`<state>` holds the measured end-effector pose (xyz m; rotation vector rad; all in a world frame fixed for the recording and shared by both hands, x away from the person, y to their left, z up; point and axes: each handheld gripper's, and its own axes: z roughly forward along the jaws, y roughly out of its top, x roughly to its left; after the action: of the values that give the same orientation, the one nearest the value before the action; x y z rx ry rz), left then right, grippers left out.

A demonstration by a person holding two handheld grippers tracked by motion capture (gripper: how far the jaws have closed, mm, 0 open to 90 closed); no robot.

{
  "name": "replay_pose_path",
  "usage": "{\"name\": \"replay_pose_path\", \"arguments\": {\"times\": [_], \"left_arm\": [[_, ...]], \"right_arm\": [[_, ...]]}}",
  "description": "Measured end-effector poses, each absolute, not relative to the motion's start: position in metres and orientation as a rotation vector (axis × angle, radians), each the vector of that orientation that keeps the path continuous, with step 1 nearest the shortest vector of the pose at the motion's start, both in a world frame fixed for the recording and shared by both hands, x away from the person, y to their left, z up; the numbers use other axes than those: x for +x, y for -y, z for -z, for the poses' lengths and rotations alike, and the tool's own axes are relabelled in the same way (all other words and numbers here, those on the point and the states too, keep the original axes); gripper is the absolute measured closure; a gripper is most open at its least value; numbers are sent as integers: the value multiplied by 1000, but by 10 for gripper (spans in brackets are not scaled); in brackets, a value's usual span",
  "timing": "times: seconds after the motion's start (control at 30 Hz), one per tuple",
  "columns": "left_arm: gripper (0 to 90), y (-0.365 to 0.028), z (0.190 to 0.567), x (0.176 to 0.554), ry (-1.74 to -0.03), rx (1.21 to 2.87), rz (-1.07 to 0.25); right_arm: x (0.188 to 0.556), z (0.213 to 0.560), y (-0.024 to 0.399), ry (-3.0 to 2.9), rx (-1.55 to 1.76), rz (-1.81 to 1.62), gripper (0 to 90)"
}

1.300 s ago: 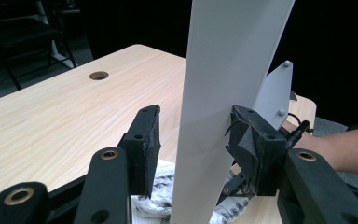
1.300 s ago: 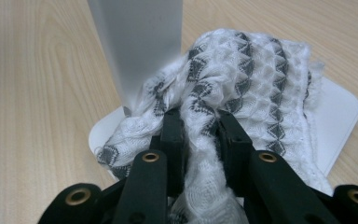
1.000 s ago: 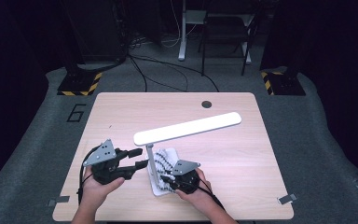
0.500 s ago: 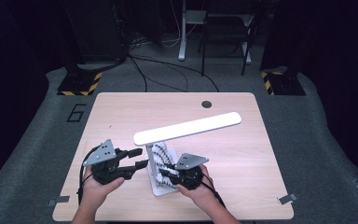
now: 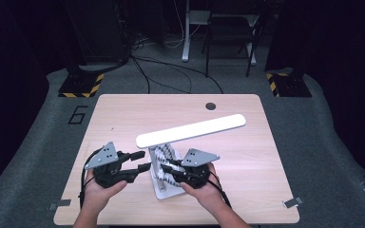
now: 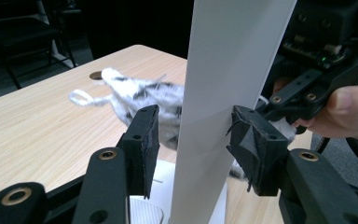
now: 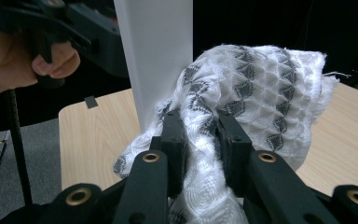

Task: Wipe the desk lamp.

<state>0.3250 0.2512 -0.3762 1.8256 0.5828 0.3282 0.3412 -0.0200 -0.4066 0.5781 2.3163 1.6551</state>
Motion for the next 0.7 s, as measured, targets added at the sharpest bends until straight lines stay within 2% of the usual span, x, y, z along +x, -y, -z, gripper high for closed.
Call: {"name": "replay_pose_path", "arguments": {"times": [0.7], "left_arm": [[512,-249,377,326,-580,1841,-325]], "right_arm": [[339,380,22,-2245,555,-1683,755]]}}
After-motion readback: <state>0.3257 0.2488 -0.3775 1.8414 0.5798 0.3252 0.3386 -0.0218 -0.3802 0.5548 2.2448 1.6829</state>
